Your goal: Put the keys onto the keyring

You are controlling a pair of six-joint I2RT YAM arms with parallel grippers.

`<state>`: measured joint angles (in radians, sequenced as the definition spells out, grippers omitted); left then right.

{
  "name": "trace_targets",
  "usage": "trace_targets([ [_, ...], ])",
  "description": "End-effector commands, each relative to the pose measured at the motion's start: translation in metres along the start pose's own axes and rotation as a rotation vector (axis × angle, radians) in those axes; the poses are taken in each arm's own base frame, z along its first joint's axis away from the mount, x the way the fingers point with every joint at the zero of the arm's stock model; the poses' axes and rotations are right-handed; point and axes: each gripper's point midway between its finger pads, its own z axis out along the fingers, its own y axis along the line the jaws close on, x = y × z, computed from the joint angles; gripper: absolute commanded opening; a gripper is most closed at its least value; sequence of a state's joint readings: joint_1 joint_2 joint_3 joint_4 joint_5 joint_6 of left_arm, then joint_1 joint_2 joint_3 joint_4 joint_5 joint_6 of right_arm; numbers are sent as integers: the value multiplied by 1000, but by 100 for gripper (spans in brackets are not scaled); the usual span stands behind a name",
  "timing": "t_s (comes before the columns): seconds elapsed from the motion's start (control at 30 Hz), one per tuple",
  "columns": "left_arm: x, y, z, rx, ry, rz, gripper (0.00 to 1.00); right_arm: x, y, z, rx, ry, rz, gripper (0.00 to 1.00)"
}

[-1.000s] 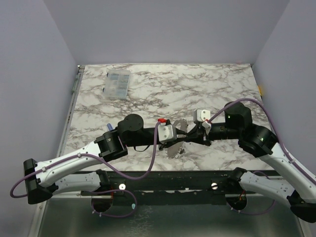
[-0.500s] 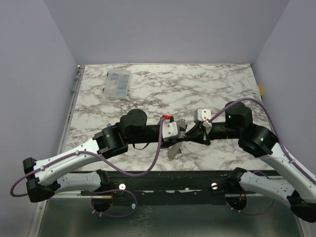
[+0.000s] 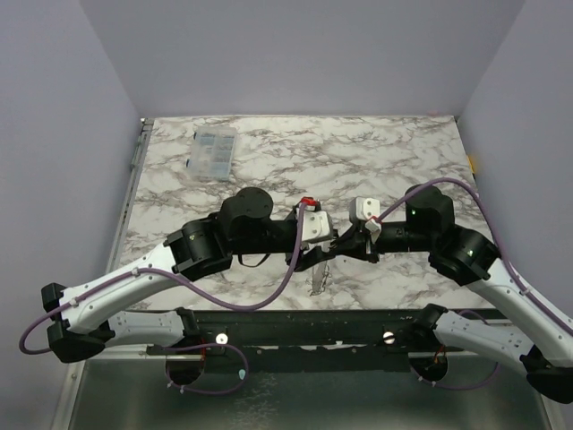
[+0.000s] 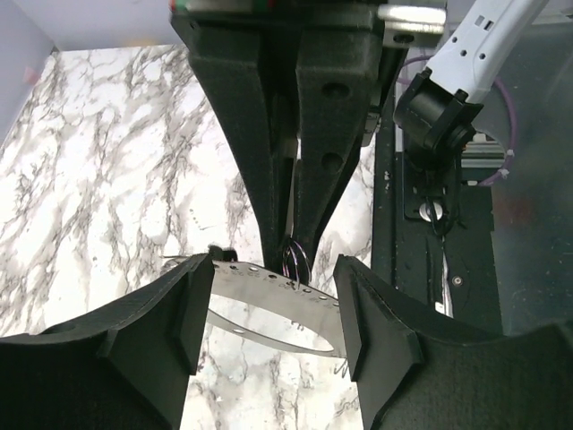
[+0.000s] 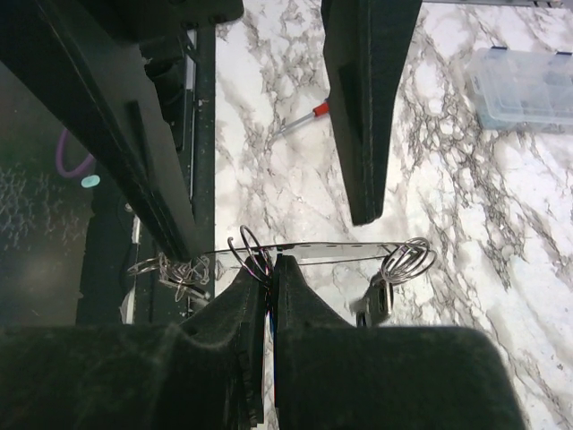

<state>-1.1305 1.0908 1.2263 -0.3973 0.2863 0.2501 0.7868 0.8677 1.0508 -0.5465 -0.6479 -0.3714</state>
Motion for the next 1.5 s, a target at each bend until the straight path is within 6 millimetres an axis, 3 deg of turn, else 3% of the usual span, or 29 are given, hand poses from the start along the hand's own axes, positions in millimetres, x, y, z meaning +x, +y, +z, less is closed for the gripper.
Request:
trace_targets([
  [0.0,-10,10,-9,-66,41,-52,63,0,-7,4,34,-10,-14,0],
  [0.2,13,23,-9,-135,228,-118,54,10,-25,5,125,30,-7,1],
  [0.5,21,28,1,-150,316,-155,42,13,-34,6,165,53,0,1],
  [0.87,21,22,11,-106,283,-155,36,12,-34,7,157,52,8,1],
  [1.13,14,19,8,-105,171,-121,36,-5,-29,8,128,-7,17,1],
  [1.3,25,17,7,-108,173,-111,26,-15,-27,6,117,-37,14,1],
  [1.47,22,17,6,-111,127,-97,18,-16,-23,6,99,-39,20,1],
])
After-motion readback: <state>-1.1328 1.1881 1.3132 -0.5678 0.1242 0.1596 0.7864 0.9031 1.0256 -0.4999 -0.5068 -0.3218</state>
